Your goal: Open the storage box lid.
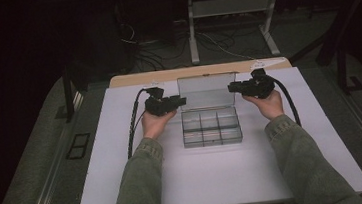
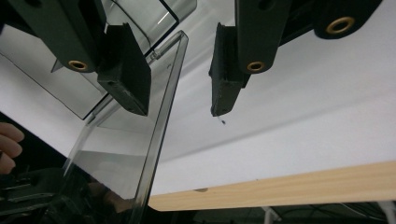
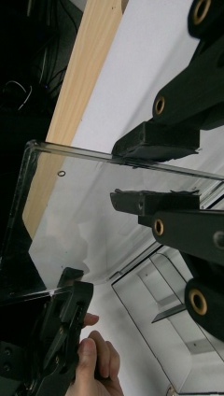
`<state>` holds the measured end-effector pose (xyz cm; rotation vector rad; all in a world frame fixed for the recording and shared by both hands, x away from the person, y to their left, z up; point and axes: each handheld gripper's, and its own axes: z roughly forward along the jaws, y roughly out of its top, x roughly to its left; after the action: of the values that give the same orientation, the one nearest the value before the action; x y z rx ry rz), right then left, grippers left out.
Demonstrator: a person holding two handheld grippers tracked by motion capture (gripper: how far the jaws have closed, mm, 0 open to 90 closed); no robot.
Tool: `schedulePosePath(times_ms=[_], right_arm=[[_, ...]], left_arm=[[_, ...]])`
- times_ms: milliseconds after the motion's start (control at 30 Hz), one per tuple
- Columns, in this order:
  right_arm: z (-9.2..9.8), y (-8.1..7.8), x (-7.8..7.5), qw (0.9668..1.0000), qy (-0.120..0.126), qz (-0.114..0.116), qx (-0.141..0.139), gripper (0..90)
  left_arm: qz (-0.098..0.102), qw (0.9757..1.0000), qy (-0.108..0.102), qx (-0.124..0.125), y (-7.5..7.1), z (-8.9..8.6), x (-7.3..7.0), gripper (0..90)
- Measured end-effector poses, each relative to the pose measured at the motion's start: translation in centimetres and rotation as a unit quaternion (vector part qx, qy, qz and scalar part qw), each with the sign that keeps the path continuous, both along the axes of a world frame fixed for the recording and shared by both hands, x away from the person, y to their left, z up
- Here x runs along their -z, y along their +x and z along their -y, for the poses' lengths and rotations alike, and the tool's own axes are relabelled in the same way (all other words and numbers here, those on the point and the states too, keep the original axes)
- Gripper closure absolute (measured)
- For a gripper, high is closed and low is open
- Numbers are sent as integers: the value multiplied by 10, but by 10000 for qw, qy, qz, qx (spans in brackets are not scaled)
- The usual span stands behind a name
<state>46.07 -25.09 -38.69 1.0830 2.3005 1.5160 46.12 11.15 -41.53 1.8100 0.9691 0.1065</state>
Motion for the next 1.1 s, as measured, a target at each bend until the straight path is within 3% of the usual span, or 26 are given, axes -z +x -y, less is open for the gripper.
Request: schedulePosePath(times_ms=[200,367,533,867,1100], right_arm=[[0,2,1,10000,-6,31,4,737],[-1,2,3,10000,8,51,59,724],[-2,3,5,9999,-6,69,129,711],[-4,7,20,9995,-150,-283,69,672],[-7,7,24,9992,-135,-357,87,653]], left_arm=[[-97,9999,-69,83,2,3,5,595],[-48,9998,-142,149,1,7,6,659],[47,9999,-57,91,0,10,6,690],[21,10000,-34,-12,2,11,8,706],[-5,10000,-53,-23,3,11,8,707]])
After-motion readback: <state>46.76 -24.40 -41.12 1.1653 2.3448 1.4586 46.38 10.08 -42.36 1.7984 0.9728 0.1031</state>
